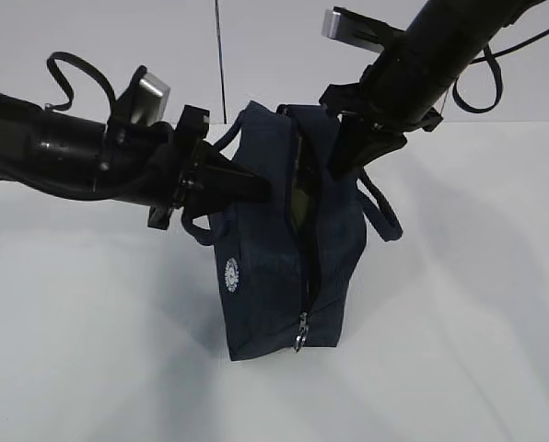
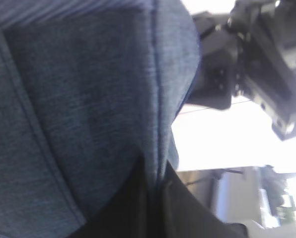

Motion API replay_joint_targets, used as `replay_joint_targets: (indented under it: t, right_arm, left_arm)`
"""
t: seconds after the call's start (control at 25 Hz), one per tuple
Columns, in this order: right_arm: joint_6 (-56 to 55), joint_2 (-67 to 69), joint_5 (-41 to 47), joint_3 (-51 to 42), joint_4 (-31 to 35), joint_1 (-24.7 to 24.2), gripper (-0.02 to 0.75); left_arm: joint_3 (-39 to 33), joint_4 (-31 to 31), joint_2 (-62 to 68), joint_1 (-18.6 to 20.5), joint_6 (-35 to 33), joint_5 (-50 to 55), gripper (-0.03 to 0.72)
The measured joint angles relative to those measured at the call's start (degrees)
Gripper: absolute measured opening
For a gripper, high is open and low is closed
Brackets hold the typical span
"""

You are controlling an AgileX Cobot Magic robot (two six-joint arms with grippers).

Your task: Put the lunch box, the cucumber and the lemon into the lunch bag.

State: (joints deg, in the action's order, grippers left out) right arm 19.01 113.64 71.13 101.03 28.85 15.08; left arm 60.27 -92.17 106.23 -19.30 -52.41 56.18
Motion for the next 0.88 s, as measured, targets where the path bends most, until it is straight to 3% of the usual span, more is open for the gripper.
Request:
replay_joint_targets:
  t: [0.36,0.6,0.88]
  right_arm:
    - [0.8,0.0,-0.1,0.0,-0.4,0.0,0.001]
    - [1.6,0.0,-2.4,0.0,0.4,0.0,0.001]
    - [2.2,0.0,-3.5,0.0,3.3,0.0,0.001]
  left_arm:
    - [8.0,2.1,3.4,-0.1,-0.1,0.8,-0.009]
    - [8.4,7.8,3.4,-0.1,-0.1,-5.8,-0.009]
    - [8.5,9.2,3.4,-0.1,-0.3,-9.5,-0.009]
